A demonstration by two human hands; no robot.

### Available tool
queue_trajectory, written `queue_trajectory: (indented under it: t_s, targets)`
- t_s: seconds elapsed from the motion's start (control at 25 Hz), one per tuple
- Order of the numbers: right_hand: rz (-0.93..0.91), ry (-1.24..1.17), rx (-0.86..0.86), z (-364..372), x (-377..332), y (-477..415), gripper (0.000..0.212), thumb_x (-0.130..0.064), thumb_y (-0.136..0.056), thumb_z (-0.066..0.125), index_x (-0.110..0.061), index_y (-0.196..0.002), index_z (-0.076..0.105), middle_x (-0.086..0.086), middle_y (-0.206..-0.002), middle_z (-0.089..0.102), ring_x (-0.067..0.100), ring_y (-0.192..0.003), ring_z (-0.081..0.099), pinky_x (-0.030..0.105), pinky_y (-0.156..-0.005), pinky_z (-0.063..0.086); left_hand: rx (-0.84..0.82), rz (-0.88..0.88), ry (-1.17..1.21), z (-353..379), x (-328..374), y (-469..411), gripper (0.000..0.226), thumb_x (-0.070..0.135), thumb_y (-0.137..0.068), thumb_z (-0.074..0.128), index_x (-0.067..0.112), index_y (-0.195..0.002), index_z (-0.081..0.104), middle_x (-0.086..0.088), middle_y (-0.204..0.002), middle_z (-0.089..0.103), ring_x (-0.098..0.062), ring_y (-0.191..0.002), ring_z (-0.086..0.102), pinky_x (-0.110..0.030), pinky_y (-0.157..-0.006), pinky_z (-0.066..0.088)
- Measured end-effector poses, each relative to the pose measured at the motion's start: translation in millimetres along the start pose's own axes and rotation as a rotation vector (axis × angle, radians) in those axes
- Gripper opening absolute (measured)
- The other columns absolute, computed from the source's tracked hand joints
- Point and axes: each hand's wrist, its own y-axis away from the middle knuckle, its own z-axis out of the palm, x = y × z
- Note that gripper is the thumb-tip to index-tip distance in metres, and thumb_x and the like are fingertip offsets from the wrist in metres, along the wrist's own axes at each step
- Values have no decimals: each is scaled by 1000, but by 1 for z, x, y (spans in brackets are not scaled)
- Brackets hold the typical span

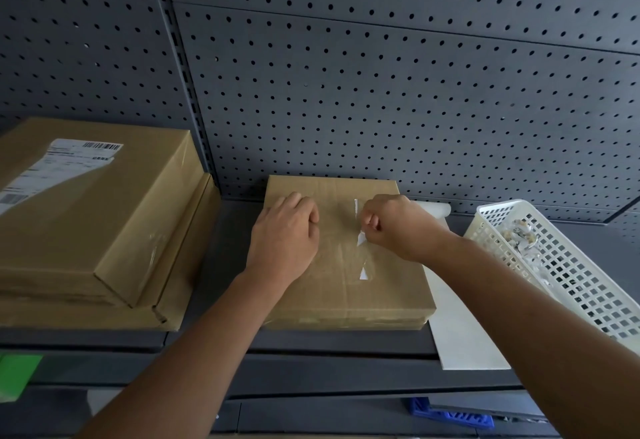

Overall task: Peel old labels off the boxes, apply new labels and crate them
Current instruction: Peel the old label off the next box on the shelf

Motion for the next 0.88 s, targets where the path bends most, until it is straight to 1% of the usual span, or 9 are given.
queue_trajectory:
  t_s: [0.16,0.28,0.32,0.44,0.52,0.56,0.64,0.72,0.88]
  targets:
    - [-3,173,-99,-1,-10,-8,6,-18,-86,57,-16,-81,57,-1,-90,59,25,-77,60,38,-70,54,-5,4,-7,0,-1,0,12,14,-91,54,24,-91,61,13,-92,55,-8,-88,53,-29,-81,48]
    - [2,72,-110,-2,-4,-6,9,-19,-84,61,-12,-78,57,0,-84,60,24,-74,60,38,-66,53,-6,3,-6,2,-1,0,11,14,-91,55,24,-91,61,13,-92,54,-8,-88,53,-28,-80,47]
    - [14,16,-102,-3,-2,-2,10,-19,-84,63,-12,-79,59,-3,-81,59,22,-72,59,35,-64,49,-3,4,-6,2,-1,0,11,14,-91,55,24,-90,61,13,-92,54,-8,-87,53,-27,-80,47]
    - [35,-148,-14,-8,7,9,6,-13,-86,63,-14,-81,62,-11,-73,57,4,-67,55,15,-61,39,9,8,-8,2,-3,0,11,14,-90,55,23,-89,60,13,-91,54,-8,-86,53,-27,-78,47]
    - [25,-195,62,-12,9,14,5,-11,-88,63,-12,-84,65,-13,-74,58,-3,-67,54,8,-60,40,12,5,-10,2,-3,0,12,13,-90,55,23,-88,60,13,-90,54,-8,-85,53,-28,-77,48]
    - [16,-196,83,-12,10,15,4,-11,-89,63,-11,-86,66,-12,-76,59,-3,-68,54,7,-61,40,15,3,-11,2,-3,0,12,13,-90,55,23,-88,60,13,-89,54,-8,-85,53,-28,-77,48]
    - [-13,-172,87,-8,10,14,5,-11,-89,64,-14,-86,67,-9,-80,61,0,-71,55,11,-63,40,17,3,-11,2,-3,0,12,13,-90,55,23,-88,60,13,-90,55,-9,-85,53,-28,-77,48]
    - [-32,-150,65,1,10,12,7,-12,-88,64,-18,-85,67,-11,-82,60,1,-71,55,15,-65,42,11,5,-12,2,-2,0,12,13,-90,55,23,-89,60,13,-90,55,-9,-86,53,-29,-77,49]
    - [-19,-74,55,7,5,5,9,-15,-86,61,-20,-81,66,-10,-82,59,10,-74,60,35,-71,54,5,6,-13,2,-2,-1,12,13,-90,56,24,-89,60,13,-90,54,-9,-86,53,-30,-79,50]
